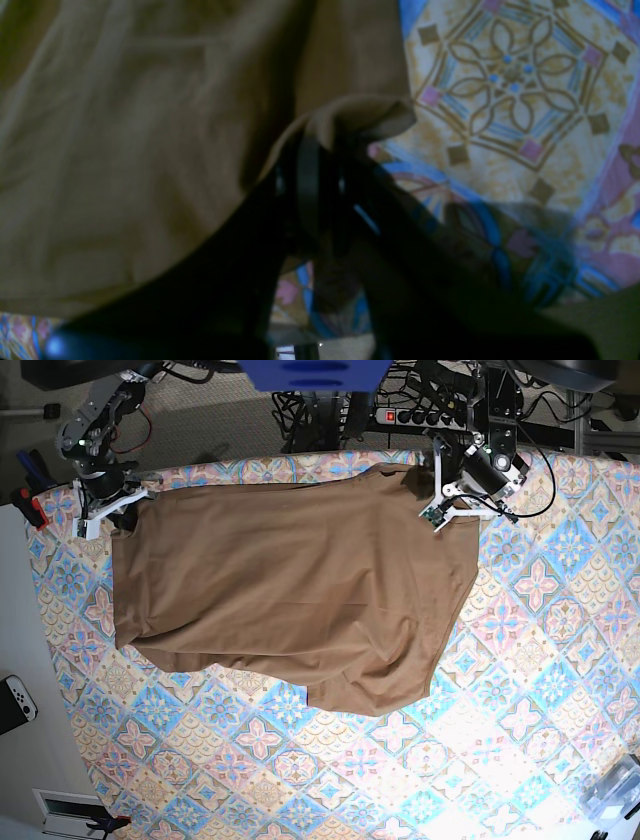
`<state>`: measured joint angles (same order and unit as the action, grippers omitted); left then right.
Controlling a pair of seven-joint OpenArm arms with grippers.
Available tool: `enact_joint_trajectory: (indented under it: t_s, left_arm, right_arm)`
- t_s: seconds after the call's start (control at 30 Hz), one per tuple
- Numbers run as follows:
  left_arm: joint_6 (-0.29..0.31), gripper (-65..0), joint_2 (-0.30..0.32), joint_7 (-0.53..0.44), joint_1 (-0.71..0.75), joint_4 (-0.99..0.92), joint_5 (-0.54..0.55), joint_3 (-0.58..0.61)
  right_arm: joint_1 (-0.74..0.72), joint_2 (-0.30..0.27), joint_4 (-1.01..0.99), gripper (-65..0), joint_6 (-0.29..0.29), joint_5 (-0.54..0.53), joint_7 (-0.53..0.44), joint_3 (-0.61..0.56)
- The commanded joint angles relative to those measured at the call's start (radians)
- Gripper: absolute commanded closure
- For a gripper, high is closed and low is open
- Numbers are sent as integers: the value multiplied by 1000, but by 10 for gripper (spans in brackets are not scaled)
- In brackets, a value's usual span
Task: Layout the t-shirt on the table in an organized manner, then fold the t-shirt properly
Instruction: 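Lift the shirt again with both grippers and swing it over the table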
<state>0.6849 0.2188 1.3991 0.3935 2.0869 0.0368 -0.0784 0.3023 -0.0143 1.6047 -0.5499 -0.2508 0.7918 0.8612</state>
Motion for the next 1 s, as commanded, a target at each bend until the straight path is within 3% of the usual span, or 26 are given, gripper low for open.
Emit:
enact_joint_trajectory:
  t_s: [0.0,0.33,0.47,0.6,0.77,0.97]
  left_arm:
    - [-3,0,3,-3,-3,4,-4,-4]
    - [-4,0,3,-3,-15,11,-2,-7]
    - [-8,0,-5,-3,-103,11,-2,-5]
    - [-11,0,-5,-3,-184,11,-2,-5]
    - [-12,0,-17,-3,-348,7,-2,-5]
    - [-12,0,-31,-3,-709,-71,-5,-5]
  right_arm:
    - [-1,-13,21,0,-2,-14,-19,5]
    - [13,-13,99,0,-2,-14,-19,69]
    - [13,-13,154,0,-2,-14,-18,68]
    - [11,-17,179,0,-2,-14,61,68]
    - [-147,-79,185,0,-2,-14,171,68]
    - [-417,-200,179,0,-2,-14,351,-6]
